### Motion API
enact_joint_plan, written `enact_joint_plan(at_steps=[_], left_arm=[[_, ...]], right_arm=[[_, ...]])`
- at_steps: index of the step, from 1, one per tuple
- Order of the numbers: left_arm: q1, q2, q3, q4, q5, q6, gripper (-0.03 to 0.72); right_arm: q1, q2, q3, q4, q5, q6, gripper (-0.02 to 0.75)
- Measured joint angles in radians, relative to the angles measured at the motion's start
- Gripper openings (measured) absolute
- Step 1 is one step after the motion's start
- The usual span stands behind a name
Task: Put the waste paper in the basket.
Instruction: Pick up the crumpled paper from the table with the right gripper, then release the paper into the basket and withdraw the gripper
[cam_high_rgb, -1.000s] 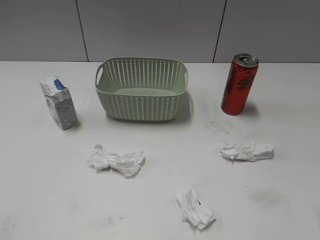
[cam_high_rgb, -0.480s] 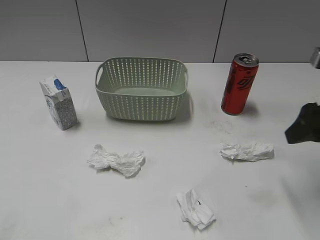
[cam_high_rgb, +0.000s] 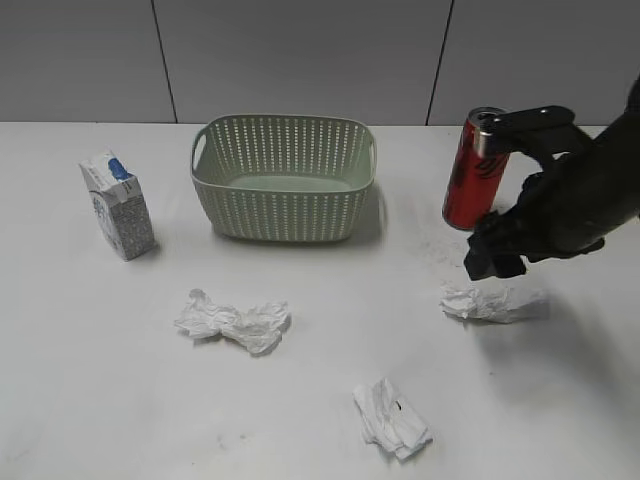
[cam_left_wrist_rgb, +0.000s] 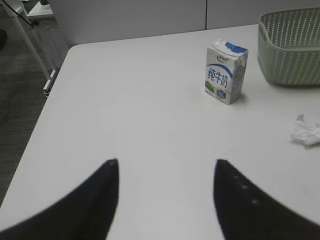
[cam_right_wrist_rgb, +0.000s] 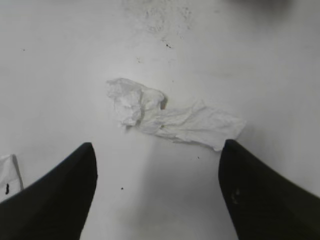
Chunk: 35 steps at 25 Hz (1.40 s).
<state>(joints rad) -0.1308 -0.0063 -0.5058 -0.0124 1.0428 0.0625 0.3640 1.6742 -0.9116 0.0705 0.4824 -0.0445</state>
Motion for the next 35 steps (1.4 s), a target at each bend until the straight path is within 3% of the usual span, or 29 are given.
enact_joint_plan(at_steps=[2,3,11,14,16,21,23,30,35], left_arm=[[0.000,0.000,0.000,0.000,0.000,0.000,0.629],[0.000,0.000,0.000,0.000,0.000,0.000,0.647],[0.000,0.000,0.000,0.000,0.000,0.000,0.662],[0.000,0.000,0.000,0.000,0.000,0.000,0.660],[0.000,0.000,0.000,0.000,0.000,0.000,0.657],[0.000,0.000,0.000,0.000,0.000,0.000,0.650],[0.000,0.000,0.000,0.000,0.000,0.000,0.647],[0.000,0.000,0.000,0.000,0.000,0.000,0.634],[0.000,0.000,0.000,0.000,0.000,0.000,0.622]], right_arm=[[0.003,0.061,-0.020,-0.031,-0.010,0.056,0.571],[0.003,0.086,-0.028,-0.045,-0.011,0.074,0.571],[0.003,0.256,-0.063,-0.071,-0.014,0.107,0.569],[0.005,0.266,-0.071,-0.071,-0.012,0.116,0.517],[0.005,0.268,-0.072,-0.077,-0.012,0.120,0.435],[0.005,0.269,-0.075,-0.071,0.017,0.123,0.091],[0.008,0.261,-0.076,-0.071,0.040,0.123,0.035],[0.075,0.065,-0.071,-0.077,0.077,0.121,0.029],[0.140,-0.075,-0.153,-0.077,-0.094,0.078,0.028]])
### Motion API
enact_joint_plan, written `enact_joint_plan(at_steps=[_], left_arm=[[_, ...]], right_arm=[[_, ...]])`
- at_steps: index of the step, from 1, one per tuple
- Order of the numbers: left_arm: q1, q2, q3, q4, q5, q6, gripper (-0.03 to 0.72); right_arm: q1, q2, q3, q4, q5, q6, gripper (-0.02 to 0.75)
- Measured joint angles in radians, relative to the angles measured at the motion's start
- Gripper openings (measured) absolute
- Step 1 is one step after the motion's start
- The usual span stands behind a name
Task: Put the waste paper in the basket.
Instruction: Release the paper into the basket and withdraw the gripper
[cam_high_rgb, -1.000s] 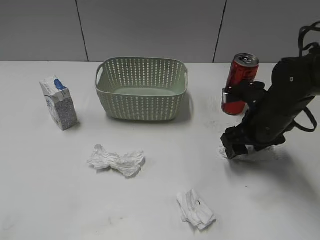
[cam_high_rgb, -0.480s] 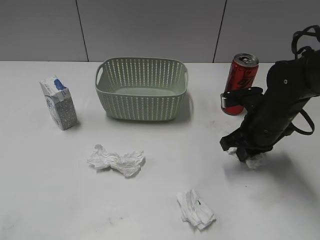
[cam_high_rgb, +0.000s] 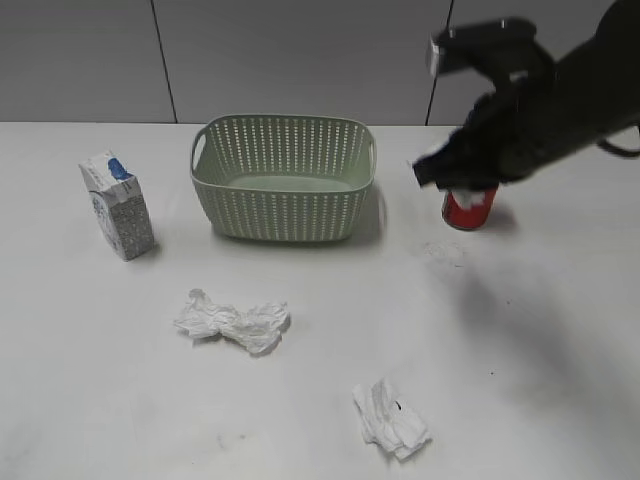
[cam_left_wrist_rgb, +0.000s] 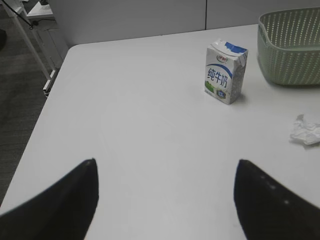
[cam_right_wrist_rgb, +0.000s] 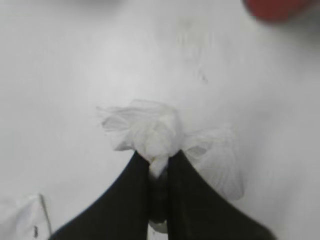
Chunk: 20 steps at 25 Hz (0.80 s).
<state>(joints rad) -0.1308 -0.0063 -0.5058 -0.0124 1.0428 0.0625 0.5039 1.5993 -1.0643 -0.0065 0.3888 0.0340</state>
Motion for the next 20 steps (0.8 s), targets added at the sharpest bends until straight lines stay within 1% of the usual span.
enact_joint_plan(at_steps=[4,8,12,14,15,17,20], left_arm=[[0.000,0.000,0.000,0.000,0.000,0.000,0.615],[0.000,0.000,0.000,0.000,0.000,0.000,0.614],[0.000,0.000,0.000,0.000,0.000,0.000,0.605],[0.000,0.000,0.000,0.000,0.000,0.000,0.601],[0.000,0.000,0.000,0.000,0.000,0.000,0.599],[0.000,0.000,0.000,0.000,0.000,0.000,0.594],[0.000,0.000,0.000,0.000,0.000,0.000,0.593]], right_arm=[[0.041,0.010,-0.107,0.000,-0.246,-0.057,0.028],[0.092,0.123,-0.205,0.000,-0.438,-0.091,0.025],[0.118,0.283,-0.259,0.000,-0.555,-0.095,0.025],[0.123,0.361,-0.270,0.000,-0.587,-0.096,0.042],[0.123,0.395,-0.275,0.000,-0.594,-0.097,0.069],[0.123,0.442,-0.277,0.000,-0.596,-0.098,0.173],[0.123,0.479,-0.277,0.000,-0.580,-0.098,0.419]])
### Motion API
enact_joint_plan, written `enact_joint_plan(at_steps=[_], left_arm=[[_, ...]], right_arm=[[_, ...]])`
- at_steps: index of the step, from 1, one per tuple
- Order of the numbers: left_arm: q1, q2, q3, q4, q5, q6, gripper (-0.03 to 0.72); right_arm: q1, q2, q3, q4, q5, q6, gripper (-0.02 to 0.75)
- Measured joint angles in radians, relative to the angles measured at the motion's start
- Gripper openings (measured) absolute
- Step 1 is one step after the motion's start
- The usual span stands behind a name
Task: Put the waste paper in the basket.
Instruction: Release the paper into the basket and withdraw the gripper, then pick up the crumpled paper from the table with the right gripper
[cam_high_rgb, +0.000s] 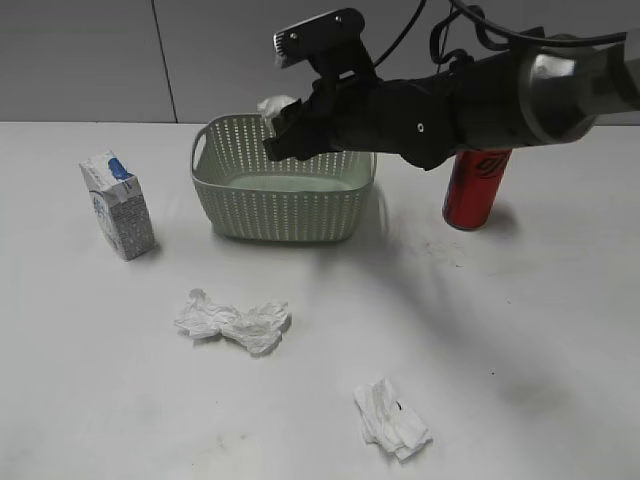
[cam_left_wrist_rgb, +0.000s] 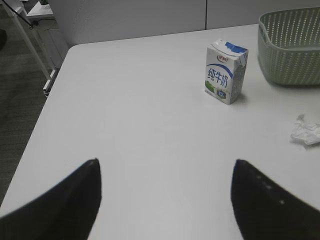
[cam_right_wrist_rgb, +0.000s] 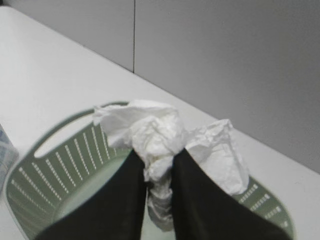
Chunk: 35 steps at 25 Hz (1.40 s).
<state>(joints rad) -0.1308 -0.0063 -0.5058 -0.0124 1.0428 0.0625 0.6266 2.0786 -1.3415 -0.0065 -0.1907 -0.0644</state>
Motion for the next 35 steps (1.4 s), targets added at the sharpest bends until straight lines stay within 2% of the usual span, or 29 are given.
enact_joint_plan(at_steps=[2,3,5,8,12,15,17,20,25,30,35], left_arm=[[0.000,0.000,0.000,0.000,0.000,0.000,0.593],[0.000,0.000,0.000,0.000,0.000,0.000,0.593],[0.000,0.000,0.000,0.000,0.000,0.000,0.593],[0.000,0.000,0.000,0.000,0.000,0.000,0.593],[0.000,0.000,0.000,0.000,0.000,0.000,0.593],[0.000,0.000,0.000,0.000,0.000,0.000,0.593],[0.000,0.000,0.000,0.000,0.000,0.000,0.591],[0.000,0.000,0.000,0.000,0.000,0.000,0.590],[0.000,0.000,0.000,0.000,0.000,0.000,0.590],[0.000,0.000,0.000,0.001,0.000,0.000,0.590],[0.000,0.000,0.000,0.001,0.000,0.000,0.590]], right_arm=[[0.000,0.001,-0.010,0.000,0.045,0.000,0.561],[0.000,0.001,-0.027,0.000,0.087,-0.001,0.602],[0.000,-0.008,-0.075,0.006,0.209,-0.001,0.635],[0.001,-0.045,-0.186,0.046,0.505,-0.001,0.638],[0.002,-0.113,-0.327,0.093,0.951,-0.001,0.571],[0.003,-0.138,-0.335,0.100,1.187,0.002,0.535],[0.007,-0.148,-0.286,0.111,1.305,0.012,0.526],[0.040,-0.181,-0.122,0.120,1.283,0.043,0.520],[0.133,-0.234,0.188,0.139,1.051,0.088,0.519],[0.208,-0.234,0.305,0.129,0.922,0.099,0.519],[0.220,-0.207,0.320,0.105,0.885,0.117,0.519]])
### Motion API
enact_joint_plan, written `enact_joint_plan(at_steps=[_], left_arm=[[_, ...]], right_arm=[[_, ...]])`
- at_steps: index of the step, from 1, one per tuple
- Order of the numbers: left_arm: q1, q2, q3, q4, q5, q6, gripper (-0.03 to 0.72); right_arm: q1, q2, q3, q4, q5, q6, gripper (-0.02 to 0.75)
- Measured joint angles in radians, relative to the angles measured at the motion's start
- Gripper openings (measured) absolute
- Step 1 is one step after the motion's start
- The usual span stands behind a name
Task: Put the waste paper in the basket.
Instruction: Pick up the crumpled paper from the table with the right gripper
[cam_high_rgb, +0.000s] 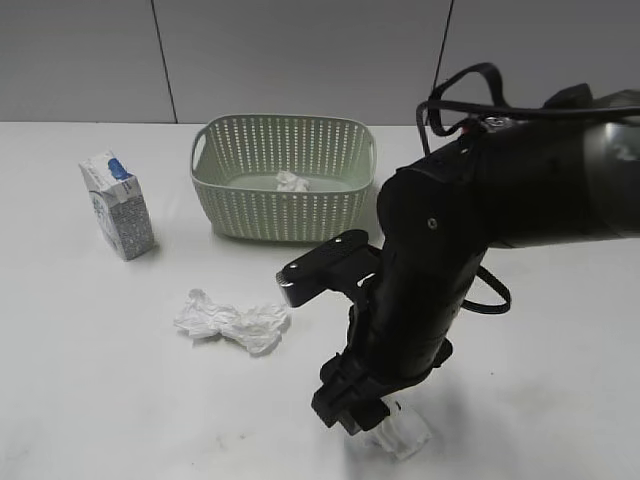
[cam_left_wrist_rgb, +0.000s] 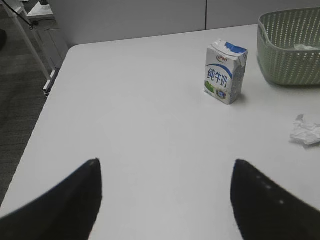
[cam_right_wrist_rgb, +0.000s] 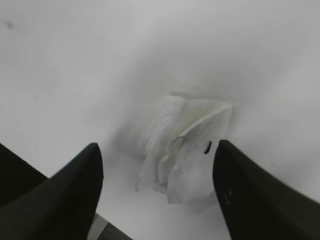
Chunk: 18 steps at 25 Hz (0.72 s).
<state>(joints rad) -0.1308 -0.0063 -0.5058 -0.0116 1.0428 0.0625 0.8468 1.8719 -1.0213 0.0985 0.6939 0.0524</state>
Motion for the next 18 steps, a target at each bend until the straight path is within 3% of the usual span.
enact_joint_plan(at_steps=[5,8,11,15,18], left_arm=[[0.000,0.000,0.000,-0.001,0.000,0.000,0.589],[0.000,0.000,0.000,0.000,0.000,0.000,0.589],[0.000,0.000,0.000,0.000,0.000,0.000,0.589],[0.000,0.000,0.000,0.000,0.000,0.000,0.589],[0.000,0.000,0.000,0.000,0.000,0.000,0.589]], right_arm=[[0.000,0.050,0.002,-0.004,-0.006,0.006,0.518],[0.000,0.053,0.003,-0.008,-0.006,0.006,0.469],[0.000,0.054,0.003,-0.008,-0.006,0.007,0.334],[0.000,0.054,0.003,-0.008,-0.010,0.007,0.062],[0.000,0.054,0.003,-0.008,-0.010,0.007,-0.007]])
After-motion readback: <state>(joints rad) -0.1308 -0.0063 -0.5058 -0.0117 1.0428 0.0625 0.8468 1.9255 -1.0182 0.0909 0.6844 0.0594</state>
